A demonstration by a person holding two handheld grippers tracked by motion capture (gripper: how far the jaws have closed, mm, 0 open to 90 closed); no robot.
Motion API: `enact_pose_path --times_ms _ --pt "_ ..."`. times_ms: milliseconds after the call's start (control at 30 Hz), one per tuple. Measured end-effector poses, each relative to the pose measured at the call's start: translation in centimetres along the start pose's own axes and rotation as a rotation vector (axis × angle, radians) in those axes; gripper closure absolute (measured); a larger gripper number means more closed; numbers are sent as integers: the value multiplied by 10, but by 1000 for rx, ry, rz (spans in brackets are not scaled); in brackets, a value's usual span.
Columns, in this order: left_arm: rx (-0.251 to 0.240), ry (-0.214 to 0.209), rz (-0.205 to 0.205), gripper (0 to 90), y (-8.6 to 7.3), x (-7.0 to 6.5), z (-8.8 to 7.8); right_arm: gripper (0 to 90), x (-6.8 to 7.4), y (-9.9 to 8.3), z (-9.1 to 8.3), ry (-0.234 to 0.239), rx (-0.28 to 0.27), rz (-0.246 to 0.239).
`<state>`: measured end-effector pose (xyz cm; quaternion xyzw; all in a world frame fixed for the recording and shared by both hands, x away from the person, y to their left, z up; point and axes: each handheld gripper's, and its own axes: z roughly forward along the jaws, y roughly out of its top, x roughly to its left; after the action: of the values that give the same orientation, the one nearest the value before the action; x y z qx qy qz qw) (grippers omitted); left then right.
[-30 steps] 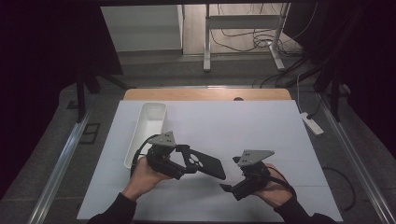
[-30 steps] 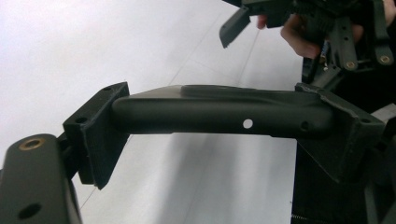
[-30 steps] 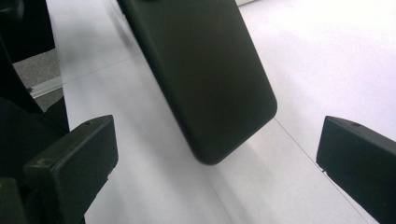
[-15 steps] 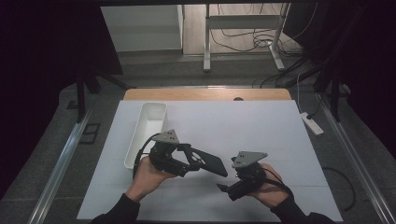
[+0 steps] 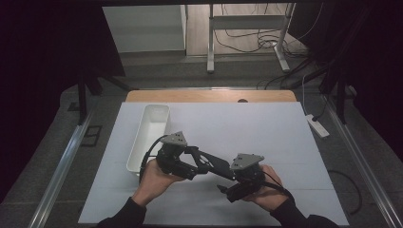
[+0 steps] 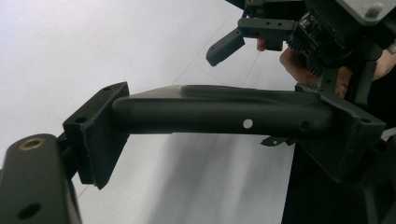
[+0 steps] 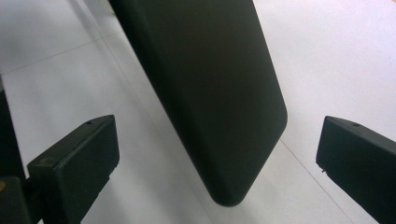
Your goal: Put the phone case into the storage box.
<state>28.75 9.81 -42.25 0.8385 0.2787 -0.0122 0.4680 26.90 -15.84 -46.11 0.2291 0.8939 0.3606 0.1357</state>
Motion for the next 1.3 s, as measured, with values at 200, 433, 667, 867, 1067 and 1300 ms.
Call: enact_pose_path --times_ms 200,433,667,867,1067,1300 --pt "2 2 2 152 3 -5 2 76 1 2 3 -36 5 -19" --pt "1 -7 -11 152 6 -8 3 194 2 3 4 -65 6 -34" --pt "3 -11 -17 153 8 -10 4 276 5 2 5 -97 5 -60" --pt "5 -11 -27 153 8 -10 4 350 6 3 5 -109 2 -72" --pt "5 -12 -33 152 9 -10 4 430 6 3 4 -122 -13 -77" --pt "-2 -15 -58 150 10 -9 4 508 6 3 3 -139 -23 -87"
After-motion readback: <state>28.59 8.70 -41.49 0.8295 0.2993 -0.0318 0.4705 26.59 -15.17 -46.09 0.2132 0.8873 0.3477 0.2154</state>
